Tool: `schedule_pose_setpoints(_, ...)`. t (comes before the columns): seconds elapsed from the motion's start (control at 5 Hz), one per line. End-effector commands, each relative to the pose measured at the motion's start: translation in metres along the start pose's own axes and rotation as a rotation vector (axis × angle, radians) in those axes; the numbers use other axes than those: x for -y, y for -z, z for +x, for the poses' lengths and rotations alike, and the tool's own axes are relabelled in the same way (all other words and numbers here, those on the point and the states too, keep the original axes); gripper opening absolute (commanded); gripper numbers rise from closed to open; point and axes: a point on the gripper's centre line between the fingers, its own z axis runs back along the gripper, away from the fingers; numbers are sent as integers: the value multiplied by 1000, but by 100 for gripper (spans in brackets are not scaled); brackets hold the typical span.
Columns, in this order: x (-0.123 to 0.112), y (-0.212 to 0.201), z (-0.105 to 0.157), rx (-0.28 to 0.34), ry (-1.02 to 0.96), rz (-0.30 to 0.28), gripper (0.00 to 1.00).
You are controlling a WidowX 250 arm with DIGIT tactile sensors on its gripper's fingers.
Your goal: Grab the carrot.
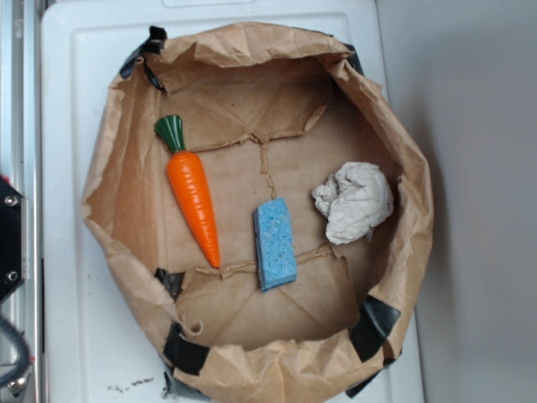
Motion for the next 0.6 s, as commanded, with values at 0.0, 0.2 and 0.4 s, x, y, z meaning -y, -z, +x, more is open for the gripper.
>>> schedule_pose_setpoints(0.0, -15, 8, 35, 13, -69, 8, 100)
schedule_pose_setpoints(0.2, -26, 19, 54, 13, -39, 5, 100)
schedule_pose_setpoints(0.4, -36, 33, 67, 34, 47, -18, 100)
